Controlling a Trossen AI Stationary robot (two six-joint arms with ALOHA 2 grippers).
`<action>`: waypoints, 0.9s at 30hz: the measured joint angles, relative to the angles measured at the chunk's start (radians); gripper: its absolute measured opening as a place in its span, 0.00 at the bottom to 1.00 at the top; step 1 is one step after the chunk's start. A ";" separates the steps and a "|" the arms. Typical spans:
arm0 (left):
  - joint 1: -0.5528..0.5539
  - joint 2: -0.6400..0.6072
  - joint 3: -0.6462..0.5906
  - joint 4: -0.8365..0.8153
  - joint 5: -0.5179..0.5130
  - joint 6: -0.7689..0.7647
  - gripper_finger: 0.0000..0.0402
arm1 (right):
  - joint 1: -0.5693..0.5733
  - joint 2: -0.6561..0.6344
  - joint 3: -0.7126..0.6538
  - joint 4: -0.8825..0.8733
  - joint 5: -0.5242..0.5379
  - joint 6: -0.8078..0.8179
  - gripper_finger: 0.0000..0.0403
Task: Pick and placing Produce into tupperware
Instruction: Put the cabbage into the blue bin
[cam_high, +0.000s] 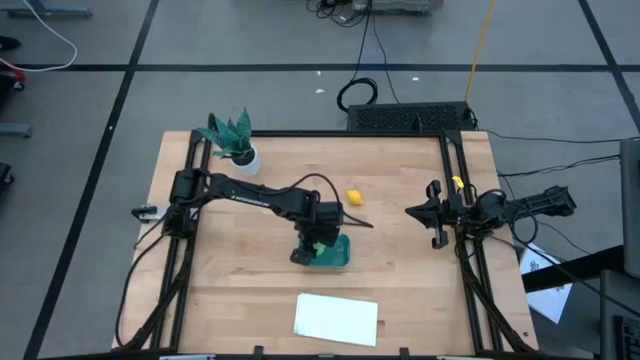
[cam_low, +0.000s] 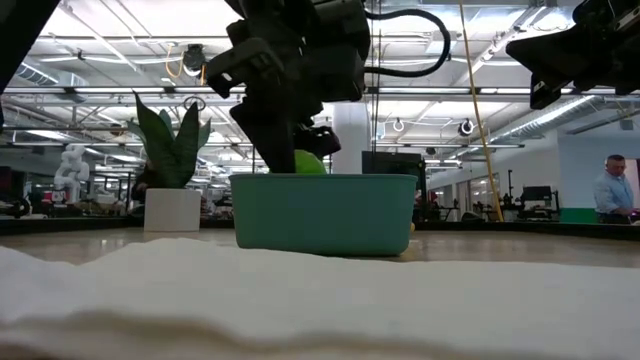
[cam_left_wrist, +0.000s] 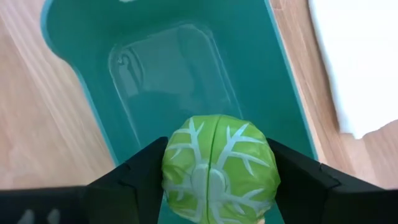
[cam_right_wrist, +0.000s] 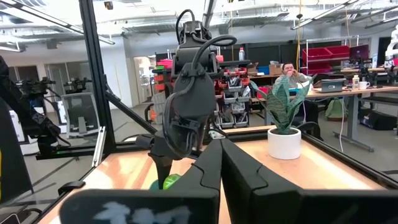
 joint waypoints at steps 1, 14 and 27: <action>0.000 0.000 0.000 0.000 0.000 0.012 0.59 | 0.000 0.000 0.000 0.000 0.000 0.000 0.00; 0.004 0.000 0.000 -0.001 0.000 0.191 0.59 | 0.000 0.000 0.000 0.000 0.000 0.010 0.00; 0.028 0.028 -0.001 -0.018 -0.010 0.304 0.59 | 0.000 0.000 0.000 0.000 0.000 0.011 0.00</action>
